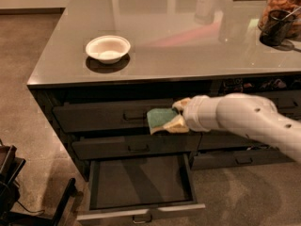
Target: Pick sponge from bottom drawer and place on counter
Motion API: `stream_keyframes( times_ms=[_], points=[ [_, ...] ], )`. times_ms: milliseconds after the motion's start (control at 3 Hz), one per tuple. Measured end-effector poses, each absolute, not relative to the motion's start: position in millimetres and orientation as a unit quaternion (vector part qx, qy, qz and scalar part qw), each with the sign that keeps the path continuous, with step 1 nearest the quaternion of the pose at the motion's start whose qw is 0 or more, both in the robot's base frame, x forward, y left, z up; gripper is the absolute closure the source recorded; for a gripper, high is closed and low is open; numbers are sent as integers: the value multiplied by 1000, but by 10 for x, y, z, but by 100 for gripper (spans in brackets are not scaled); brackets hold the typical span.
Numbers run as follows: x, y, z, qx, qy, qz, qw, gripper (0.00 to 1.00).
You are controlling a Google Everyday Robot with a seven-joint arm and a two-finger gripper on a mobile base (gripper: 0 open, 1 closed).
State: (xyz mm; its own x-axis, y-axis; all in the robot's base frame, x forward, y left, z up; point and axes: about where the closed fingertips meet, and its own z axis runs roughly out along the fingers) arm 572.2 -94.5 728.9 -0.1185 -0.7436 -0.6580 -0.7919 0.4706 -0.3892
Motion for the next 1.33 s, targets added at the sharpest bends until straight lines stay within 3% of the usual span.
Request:
stream_keyframes(
  times_ms=[667, 1333],
  points=[
    [5630, -949, 9023, -490, 748, -62, 444, 100],
    [5961, -1055, 9223, -455, 751, -68, 474, 100]
  ],
)
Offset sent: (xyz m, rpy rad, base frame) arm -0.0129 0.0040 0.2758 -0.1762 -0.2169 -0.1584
